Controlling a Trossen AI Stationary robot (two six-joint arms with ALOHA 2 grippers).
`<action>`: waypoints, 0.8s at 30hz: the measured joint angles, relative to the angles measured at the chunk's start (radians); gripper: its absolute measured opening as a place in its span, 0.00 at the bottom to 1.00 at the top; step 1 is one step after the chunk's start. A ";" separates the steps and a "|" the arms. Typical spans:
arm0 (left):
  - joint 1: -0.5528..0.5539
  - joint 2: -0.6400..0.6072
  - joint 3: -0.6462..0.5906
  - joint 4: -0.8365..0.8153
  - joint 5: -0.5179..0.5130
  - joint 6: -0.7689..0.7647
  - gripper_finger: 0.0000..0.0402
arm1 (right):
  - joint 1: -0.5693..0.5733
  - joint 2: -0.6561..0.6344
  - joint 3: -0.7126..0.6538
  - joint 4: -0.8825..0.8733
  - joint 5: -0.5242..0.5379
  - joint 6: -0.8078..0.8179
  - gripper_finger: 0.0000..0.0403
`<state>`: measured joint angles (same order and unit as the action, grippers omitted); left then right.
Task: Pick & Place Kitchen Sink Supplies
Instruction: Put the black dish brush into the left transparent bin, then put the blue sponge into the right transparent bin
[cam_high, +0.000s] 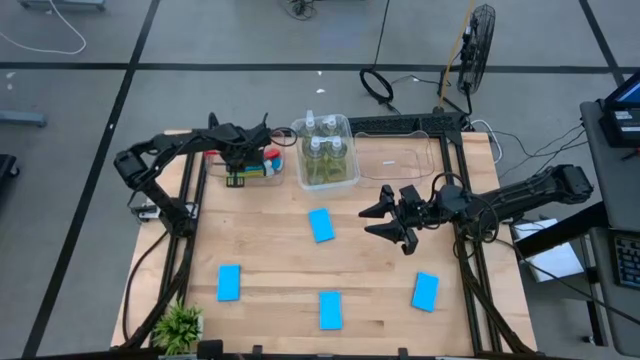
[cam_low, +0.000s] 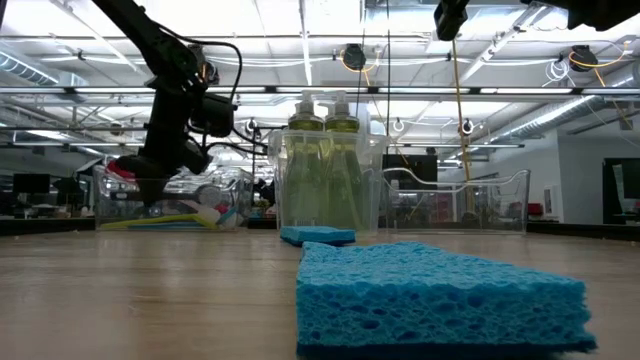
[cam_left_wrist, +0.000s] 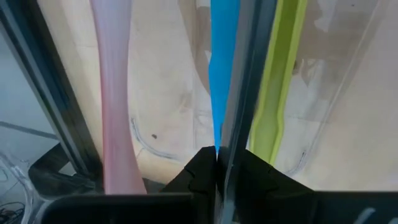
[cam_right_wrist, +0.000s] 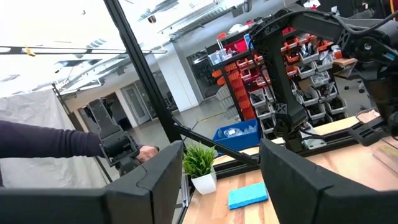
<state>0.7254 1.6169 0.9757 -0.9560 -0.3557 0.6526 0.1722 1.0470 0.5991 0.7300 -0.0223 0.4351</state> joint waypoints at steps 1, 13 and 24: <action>0.000 0.000 -0.005 0.002 0.000 0.000 0.11 | 0.000 0.000 0.000 0.000 0.000 0.000 0.49; -0.002 0.000 -0.015 0.003 0.015 -0.024 0.13 | 0.000 0.000 0.000 0.000 0.000 0.018 0.49; -0.015 -0.002 0.034 -0.041 0.015 -0.072 0.35 | 0.000 0.000 0.000 0.000 -0.001 0.018 0.49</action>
<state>0.7102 1.6154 1.0095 -0.9973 -0.3412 0.5810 0.1722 1.0470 0.5995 0.7296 -0.0231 0.4530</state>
